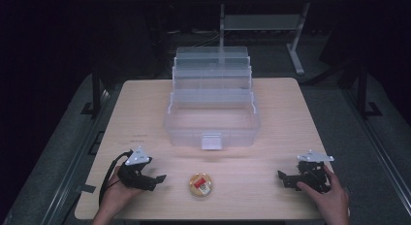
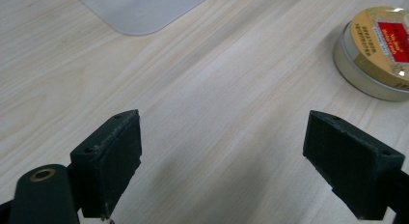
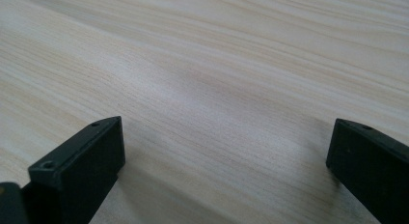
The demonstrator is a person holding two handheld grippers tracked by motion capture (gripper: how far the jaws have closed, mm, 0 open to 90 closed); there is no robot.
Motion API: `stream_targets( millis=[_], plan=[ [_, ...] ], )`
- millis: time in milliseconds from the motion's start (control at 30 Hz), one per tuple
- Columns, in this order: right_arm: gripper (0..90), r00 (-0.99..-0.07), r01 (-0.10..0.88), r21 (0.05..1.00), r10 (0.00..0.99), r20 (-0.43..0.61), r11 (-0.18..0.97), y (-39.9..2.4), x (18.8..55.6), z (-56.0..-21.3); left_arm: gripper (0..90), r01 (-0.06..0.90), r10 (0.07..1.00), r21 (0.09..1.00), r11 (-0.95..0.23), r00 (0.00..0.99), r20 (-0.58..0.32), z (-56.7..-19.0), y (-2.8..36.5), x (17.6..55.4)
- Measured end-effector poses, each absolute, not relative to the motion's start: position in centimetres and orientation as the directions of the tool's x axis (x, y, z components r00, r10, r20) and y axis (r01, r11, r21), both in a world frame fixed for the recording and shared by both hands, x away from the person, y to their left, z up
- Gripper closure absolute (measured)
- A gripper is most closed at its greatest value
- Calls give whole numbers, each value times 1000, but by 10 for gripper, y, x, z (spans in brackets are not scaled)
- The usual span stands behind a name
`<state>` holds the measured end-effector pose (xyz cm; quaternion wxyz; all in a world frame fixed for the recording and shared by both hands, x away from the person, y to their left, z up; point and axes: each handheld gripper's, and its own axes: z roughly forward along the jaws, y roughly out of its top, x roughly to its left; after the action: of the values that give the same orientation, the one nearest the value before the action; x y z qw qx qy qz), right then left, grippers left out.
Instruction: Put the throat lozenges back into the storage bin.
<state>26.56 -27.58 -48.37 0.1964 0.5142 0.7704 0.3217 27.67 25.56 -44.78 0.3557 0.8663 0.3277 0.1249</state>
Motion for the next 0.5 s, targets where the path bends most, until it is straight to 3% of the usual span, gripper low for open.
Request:
stream_targets(
  millis=[500],
  plan=[
    [0, -394, 666, 698, 919, 28, 264, -276, 266, -484, 129, 455, 617, 694, -557, 787, -21, -442, 238, 280]
  ],
)
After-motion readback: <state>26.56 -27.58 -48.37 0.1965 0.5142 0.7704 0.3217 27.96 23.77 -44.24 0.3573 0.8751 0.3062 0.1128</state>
